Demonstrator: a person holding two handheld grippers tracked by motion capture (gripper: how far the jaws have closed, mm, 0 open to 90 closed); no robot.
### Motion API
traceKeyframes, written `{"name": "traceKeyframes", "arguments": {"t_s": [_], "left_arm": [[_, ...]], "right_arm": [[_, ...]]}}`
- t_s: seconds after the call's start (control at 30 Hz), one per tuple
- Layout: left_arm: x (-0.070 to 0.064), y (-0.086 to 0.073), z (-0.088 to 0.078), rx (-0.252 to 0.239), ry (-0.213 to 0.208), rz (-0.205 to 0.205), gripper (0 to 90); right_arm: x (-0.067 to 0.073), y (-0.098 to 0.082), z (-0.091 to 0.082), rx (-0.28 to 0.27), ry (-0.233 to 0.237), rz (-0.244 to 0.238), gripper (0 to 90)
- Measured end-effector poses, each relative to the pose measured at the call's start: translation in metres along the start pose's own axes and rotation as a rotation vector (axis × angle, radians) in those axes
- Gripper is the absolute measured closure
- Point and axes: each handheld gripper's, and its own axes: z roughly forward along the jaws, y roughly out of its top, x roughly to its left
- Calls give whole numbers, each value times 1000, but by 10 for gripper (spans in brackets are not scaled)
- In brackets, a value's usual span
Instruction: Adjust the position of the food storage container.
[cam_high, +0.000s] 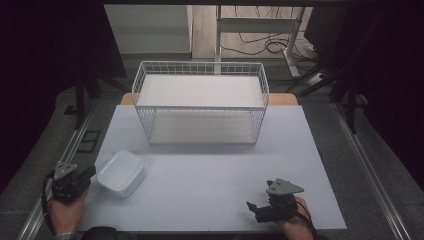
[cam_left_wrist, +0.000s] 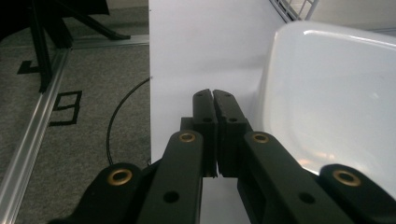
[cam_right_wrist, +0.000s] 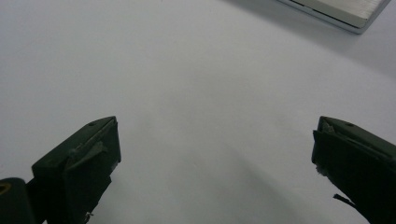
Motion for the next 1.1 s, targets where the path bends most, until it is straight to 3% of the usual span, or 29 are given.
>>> {"name": "traceKeyframes", "arguments": {"t_s": [0.27, 0.43, 0.77, 0.83, 0.87, 0.97, 1.03, 1.1], "left_arm": [[-8, 14, 13, 15, -89, -8, 899], [-22, 20, 21, 32, -123, 13, 900], [-73, 35, 41, 63, -229, 109, 900], [-90, 38, 46, 71, -274, 133, 900], [-90, 38, 46, 71, -274, 133, 900], [-108, 41, 51, 82, -325, 156, 900], [-116, 43, 51, 72, -311, 179, 900], [-114, 44, 42, 37, -284, 170, 900]], "right_arm": [[0, 0, 1, 9, -5, -7, 11], [0, 0, 2, 12, -5, -12, 11], [1, 0, 2, 17, -5, -15, 12], [1, 0, 2, 19, -5, -15, 12], [1, 0, 2, 19, -5, -15, 12], [1, 0, 2, 19, -4, -16, 12], [1, 0, 3, 23, -3, -15, 12], [1, -1, 2, 25, -5, -18, 12]]}}
